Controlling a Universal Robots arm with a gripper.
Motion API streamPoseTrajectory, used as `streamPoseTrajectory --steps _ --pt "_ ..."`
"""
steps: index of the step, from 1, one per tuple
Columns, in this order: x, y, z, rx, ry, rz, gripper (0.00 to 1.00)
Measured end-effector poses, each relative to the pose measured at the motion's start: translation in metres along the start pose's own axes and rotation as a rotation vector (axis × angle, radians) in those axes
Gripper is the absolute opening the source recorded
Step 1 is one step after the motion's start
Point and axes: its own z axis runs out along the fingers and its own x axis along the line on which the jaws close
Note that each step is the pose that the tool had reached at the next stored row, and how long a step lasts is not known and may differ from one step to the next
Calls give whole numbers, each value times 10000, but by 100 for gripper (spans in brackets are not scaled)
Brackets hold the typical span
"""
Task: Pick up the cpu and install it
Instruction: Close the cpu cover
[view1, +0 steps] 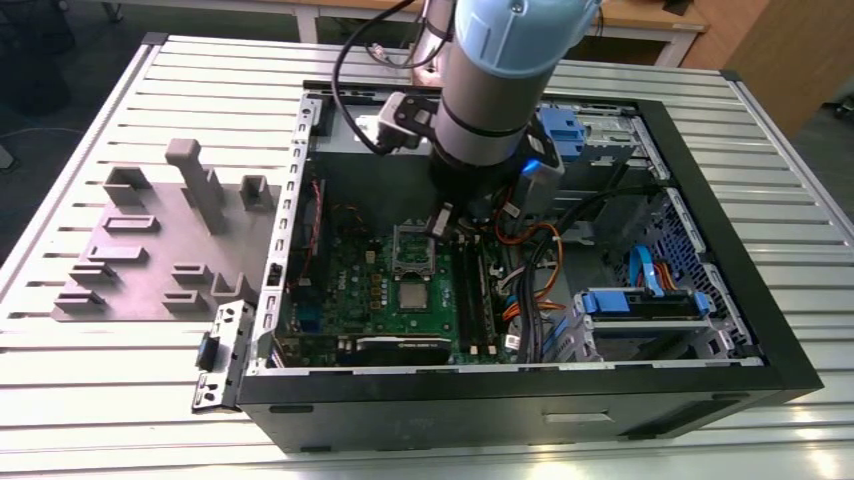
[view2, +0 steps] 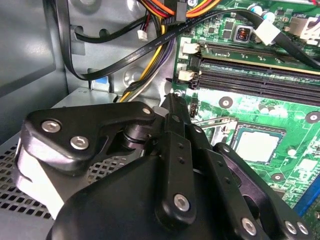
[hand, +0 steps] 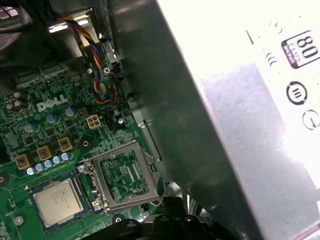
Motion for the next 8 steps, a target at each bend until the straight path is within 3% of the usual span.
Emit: streamPoseTrajectory --steps 8 --pt "-2 17 -48 6 14 0 11"
